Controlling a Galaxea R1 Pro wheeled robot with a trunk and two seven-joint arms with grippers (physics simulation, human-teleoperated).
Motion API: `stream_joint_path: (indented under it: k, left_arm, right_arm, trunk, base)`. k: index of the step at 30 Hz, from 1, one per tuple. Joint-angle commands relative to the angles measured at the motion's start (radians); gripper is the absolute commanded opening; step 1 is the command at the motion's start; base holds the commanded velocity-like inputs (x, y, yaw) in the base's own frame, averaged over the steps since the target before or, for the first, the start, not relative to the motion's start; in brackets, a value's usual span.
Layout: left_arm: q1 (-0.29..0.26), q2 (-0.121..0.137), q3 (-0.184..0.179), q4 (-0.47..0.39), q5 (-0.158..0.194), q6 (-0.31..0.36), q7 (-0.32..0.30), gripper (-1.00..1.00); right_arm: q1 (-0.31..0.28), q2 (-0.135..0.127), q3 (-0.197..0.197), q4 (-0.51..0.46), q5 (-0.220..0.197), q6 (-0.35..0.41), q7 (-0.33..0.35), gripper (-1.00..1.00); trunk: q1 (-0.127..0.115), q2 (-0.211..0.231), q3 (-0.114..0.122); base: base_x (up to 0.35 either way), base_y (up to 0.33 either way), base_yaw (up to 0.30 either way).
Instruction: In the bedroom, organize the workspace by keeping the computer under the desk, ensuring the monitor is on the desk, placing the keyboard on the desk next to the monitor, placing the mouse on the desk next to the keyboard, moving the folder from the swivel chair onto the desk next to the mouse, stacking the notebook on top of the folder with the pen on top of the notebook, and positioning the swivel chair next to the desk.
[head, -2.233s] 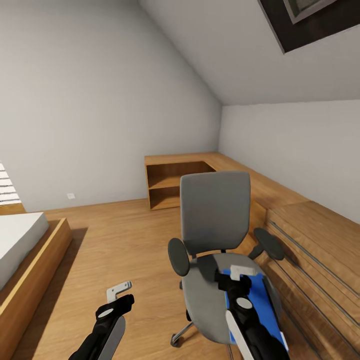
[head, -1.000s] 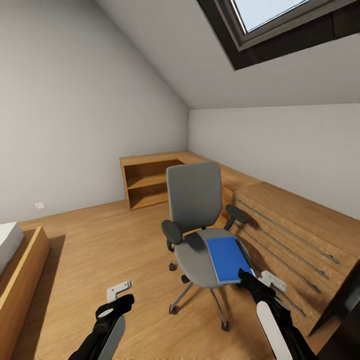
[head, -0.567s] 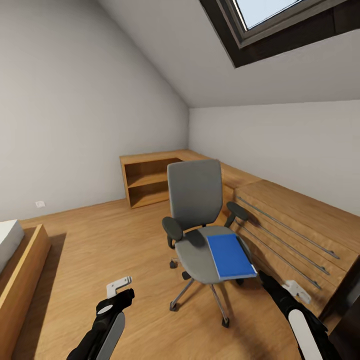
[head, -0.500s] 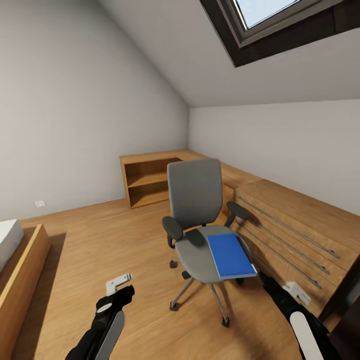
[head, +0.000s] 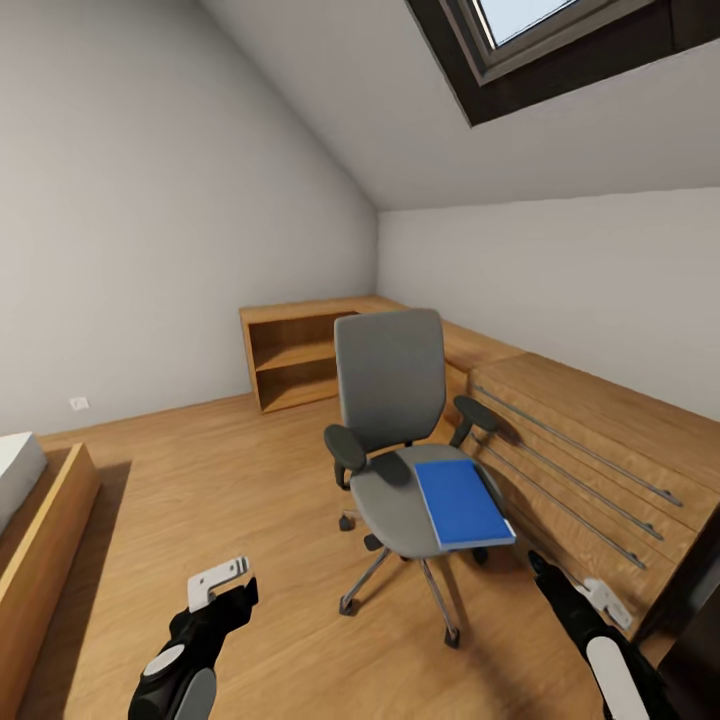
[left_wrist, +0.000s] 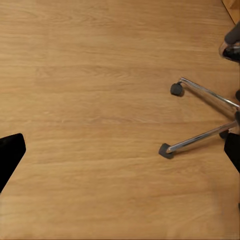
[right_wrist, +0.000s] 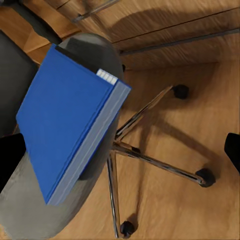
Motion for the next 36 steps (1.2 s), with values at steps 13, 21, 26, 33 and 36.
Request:
stream_joint_path:
  k: [13,21,26,33,36]
  left_arm:
    - [0.005,-0.001,-0.003,-0.003,0.009,0.013,0.011,1.00]
    - [0.005,-0.003,-0.003,0.003,0.009,0.013,0.011,1.00]
    - [0.005,-0.005,-0.005,0.009,0.009,0.016,0.010,1.00]
    - [0.005,-0.007,-0.005,0.010,0.011,0.062,0.010,1.00]
    - [0.005,-0.007,-0.004,0.011,0.011,0.065,0.011,1.00]
  right_arm:
    - [-0.009,0.010,0.002,0.001,-0.292,-0.072,-0.003,1.00]
    - [-0.009,0.013,-0.002,0.012,-0.349,-0.069,-0.001,1.00]
    - [-0.009,0.012,-0.003,0.016,-0.407,-0.051,0.010,1.00]
    - [-0.008,0.012,-0.002,0.009,-0.421,0.010,0.031,1.00]
    - [-0.008,0.013,-0.002,0.005,-0.416,0.012,0.091,1.00]
  trunk:
    - [0.050,-0.092,-0.042]
    - [0.081,-0.148,-0.067]
    - [0.100,-0.183,-0.083]
    - [0.127,-0.232,-0.105]
    - [0.138,-0.253,-0.114]
  base:
    - [0.000,0.000,0.000]
    - [0.000,0.000,0.000]
    - [0.000,0.000,0.000]
    - [0.000,0.000,0.000]
    - [0.000,0.000,0.000]
